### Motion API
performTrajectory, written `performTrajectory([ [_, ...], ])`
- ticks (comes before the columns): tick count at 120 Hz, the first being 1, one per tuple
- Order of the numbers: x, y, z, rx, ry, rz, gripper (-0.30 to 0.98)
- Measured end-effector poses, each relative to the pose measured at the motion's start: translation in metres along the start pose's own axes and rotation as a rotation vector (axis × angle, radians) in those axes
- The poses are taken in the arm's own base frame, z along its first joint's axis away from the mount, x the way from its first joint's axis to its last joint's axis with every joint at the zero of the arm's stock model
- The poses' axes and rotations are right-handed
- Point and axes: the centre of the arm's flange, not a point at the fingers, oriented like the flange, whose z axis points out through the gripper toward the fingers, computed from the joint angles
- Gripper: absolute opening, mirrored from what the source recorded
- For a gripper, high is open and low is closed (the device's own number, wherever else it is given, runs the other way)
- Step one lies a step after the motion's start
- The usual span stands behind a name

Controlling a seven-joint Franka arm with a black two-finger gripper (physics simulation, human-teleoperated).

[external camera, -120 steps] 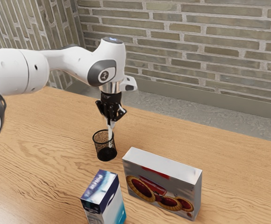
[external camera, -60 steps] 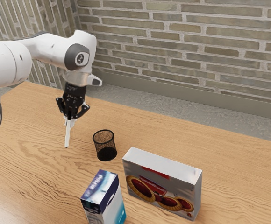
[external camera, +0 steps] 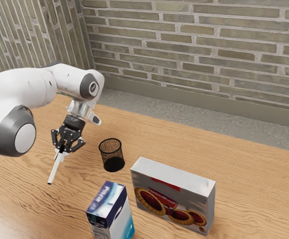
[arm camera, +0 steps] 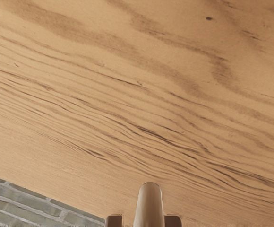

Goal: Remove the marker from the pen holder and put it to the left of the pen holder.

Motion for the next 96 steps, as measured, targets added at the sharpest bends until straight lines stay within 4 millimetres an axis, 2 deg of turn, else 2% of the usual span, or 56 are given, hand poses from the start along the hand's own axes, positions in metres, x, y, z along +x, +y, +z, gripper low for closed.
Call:
performTrajectory([
  [24, 0.001, 0.000, 0.002, -0.013, -0.017, -0.004, 0.38],
  [32, -0.010, -0.010, -0.011, -0.034, 0.027, -0.010, 0.46],
  [44, -0.070, -0.022, -0.062, -0.111, 0.224, 0.028, 0.54],
  [55, -0.143, -0.025, -0.109, -0.161, 0.420, 0.081, 0.59],
  [61, -0.191, -0.033, -0.112, -0.184, 0.501, 0.102, 0.61],
  [66, -0.217, -0.038, -0.111, -0.198, 0.555, 0.112, 0.63],
  [71, -0.233, -0.041, -0.114, -0.208, 0.603, 0.120, 0.64],
  [80, -0.244, -0.041, -0.121, -0.215, 0.662, 0.131, 0.65],
  [87, -0.262, -0.043, -0.130, -0.223, 0.719, 0.140, 0.66],
  [96, -0.280, -0.032, -0.142, -0.218, 0.773, 0.168, 0.67],
])
